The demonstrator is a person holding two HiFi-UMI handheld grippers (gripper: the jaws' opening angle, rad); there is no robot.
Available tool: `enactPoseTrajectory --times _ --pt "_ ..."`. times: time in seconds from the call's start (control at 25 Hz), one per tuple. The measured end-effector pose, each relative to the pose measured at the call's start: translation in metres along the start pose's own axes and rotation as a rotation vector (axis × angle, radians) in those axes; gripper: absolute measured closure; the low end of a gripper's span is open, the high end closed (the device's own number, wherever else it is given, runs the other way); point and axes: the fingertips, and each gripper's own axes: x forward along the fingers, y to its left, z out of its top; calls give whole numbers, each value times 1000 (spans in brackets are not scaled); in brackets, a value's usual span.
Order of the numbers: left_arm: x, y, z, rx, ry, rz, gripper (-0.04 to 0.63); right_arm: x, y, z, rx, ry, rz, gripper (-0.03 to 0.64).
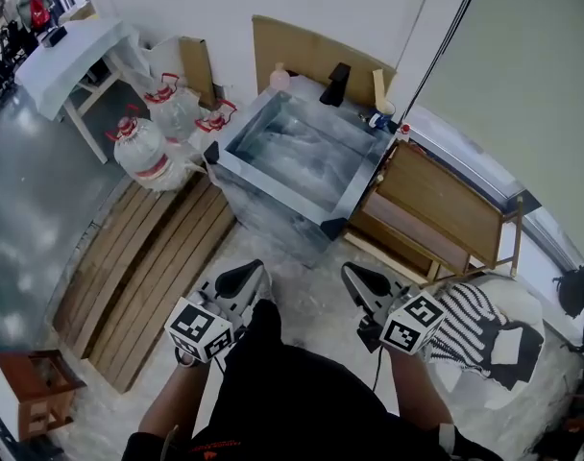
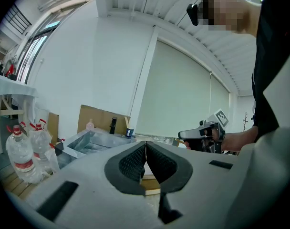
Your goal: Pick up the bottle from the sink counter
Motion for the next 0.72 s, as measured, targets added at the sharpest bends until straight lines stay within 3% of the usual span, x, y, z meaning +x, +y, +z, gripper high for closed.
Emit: enactPoseTrajectory --times 0.72 --pt "117 211 44 -50 70 -58 574 205 -115 65 84 50 -61 614"
